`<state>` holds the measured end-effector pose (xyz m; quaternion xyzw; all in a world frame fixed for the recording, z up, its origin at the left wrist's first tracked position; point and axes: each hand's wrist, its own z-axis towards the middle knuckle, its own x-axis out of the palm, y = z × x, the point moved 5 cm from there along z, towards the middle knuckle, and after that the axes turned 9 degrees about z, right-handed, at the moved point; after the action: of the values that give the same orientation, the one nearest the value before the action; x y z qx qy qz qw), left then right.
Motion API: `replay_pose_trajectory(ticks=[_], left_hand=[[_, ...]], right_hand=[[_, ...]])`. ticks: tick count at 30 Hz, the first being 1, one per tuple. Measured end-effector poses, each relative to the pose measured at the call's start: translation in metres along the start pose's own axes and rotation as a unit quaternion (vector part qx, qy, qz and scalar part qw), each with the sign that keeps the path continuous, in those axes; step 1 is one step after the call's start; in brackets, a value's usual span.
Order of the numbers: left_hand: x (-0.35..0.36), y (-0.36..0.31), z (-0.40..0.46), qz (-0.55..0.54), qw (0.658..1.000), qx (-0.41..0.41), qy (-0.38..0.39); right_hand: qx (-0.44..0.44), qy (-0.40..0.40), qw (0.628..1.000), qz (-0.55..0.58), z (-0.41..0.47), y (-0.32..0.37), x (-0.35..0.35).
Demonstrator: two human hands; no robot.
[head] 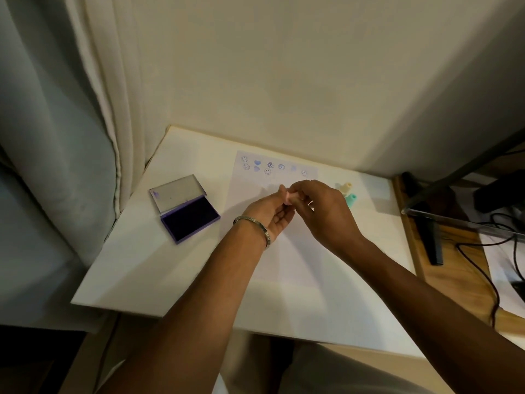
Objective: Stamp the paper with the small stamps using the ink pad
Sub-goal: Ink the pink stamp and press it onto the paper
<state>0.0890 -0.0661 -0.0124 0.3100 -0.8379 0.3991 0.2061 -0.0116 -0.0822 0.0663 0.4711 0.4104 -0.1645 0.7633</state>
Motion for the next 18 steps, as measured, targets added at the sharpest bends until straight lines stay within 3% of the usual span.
replay_pose_trajectory(ticks=[14,18], left_hand=[[0.0,0.003,-0.004,0.033,0.999,-0.001,-0.039],[0.004,-0.001,-0.007,0.079,0.995,0.016,-0.056]], right_hand=[[0.041,0.024,0.998,-0.051,0.005,-0.011,0.017],[0.051,-0.007,0.998,-0.021,0.009,-0.021,0.002]])
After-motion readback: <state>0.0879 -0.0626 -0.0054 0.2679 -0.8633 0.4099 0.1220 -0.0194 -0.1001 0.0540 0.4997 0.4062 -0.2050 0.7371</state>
